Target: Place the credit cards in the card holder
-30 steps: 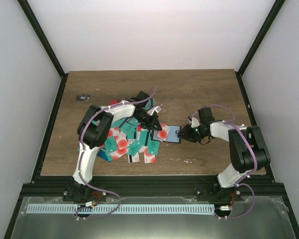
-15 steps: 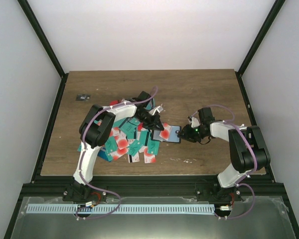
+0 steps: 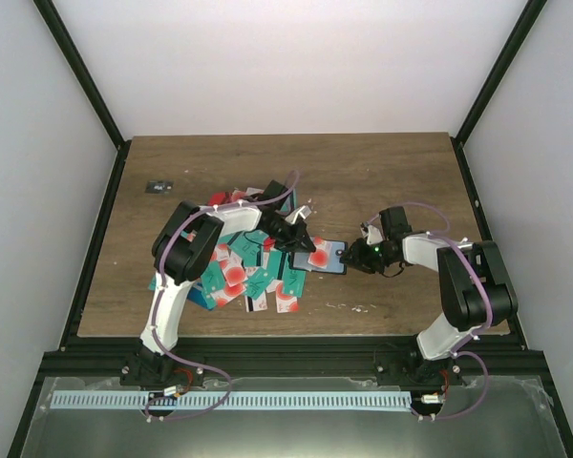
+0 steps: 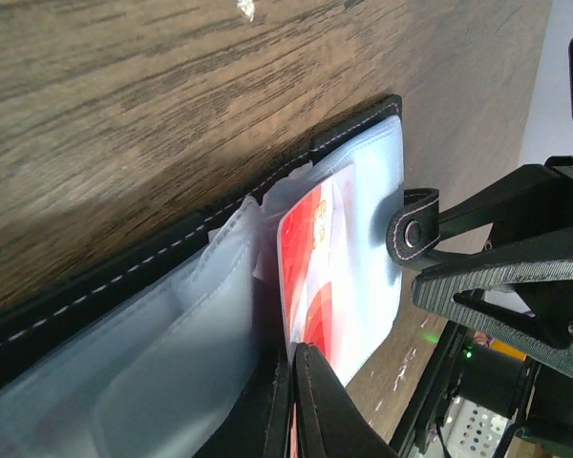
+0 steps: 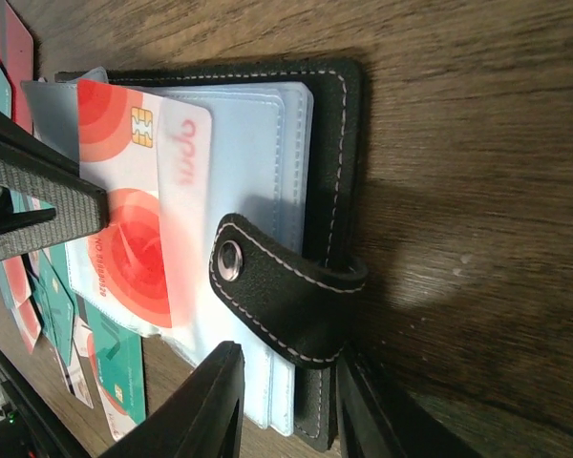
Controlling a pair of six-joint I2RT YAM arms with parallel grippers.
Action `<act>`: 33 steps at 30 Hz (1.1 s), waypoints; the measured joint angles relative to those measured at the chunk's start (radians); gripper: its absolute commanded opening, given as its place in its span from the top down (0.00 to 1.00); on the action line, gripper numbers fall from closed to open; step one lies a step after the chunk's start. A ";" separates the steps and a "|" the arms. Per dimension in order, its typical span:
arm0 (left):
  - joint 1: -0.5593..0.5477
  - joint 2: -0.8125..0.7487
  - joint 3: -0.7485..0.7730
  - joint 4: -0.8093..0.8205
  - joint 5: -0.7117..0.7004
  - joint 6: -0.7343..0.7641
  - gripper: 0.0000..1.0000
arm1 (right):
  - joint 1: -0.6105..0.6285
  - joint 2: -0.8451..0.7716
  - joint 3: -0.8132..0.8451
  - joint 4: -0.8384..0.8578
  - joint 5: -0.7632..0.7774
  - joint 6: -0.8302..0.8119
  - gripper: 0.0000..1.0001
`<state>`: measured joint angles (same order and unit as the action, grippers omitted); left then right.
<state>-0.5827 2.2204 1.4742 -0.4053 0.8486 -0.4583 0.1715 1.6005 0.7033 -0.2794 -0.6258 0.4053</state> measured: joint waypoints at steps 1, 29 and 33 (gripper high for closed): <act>-0.002 0.000 -0.007 0.014 0.001 -0.012 0.96 | 0.000 0.001 -0.001 0.002 -0.001 0.005 0.71; -0.101 -0.029 -0.034 0.092 -0.148 -0.221 0.83 | -0.013 0.026 -0.015 0.037 -0.062 0.063 0.78; -0.115 -0.046 -0.035 0.072 -0.185 -0.220 0.72 | -0.013 0.027 -0.008 0.019 -0.059 0.047 0.75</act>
<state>-0.6975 2.1742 1.4395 -0.3332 0.6640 -0.6785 0.1589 1.6279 0.6952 -0.2604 -0.6849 0.4522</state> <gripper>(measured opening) 0.214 0.225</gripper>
